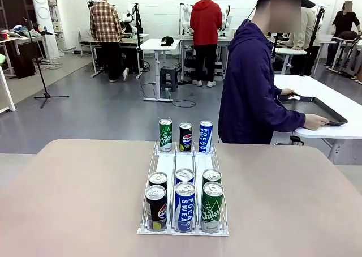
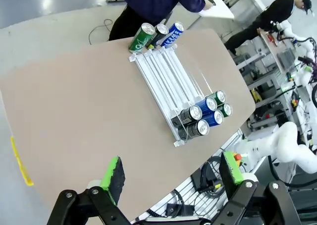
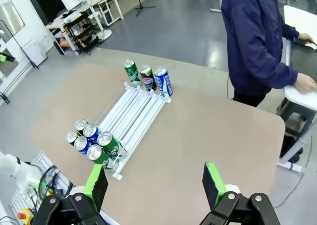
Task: Retrieve and hand over the desired beverage to the person.
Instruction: Pick up a can of the same type that the person held from the Automatic Can Dispenser.
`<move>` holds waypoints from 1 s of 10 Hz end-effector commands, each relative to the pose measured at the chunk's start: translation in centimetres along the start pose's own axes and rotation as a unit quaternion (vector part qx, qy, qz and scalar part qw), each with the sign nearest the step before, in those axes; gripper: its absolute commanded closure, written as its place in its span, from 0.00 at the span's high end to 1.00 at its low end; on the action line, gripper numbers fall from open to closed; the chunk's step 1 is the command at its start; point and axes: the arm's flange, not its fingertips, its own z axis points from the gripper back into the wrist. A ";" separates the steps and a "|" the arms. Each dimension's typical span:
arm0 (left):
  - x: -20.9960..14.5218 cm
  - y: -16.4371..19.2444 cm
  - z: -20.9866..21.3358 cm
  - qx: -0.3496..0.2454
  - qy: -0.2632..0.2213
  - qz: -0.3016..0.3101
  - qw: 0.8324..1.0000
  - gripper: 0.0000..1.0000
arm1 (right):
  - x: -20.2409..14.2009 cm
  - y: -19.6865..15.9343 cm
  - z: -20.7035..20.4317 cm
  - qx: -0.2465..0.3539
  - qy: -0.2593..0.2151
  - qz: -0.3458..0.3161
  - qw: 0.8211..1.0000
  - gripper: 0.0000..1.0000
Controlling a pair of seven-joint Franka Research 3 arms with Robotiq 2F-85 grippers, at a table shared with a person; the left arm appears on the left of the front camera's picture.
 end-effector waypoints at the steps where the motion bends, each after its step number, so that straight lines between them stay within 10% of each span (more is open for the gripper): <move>1: 0.6 -0.6 -0.2 0.003 0.008 -0.009 1.000 1.00 | 0.1 0.0 0.2 0.000 -0.004 0.000 1.000 1.00; 10: 0.6 -0.6 -0.2 0.003 0.008 -0.009 1.000 1.00 | 0.1 0.0 0.2 0.000 -0.004 0.000 1.000 1.00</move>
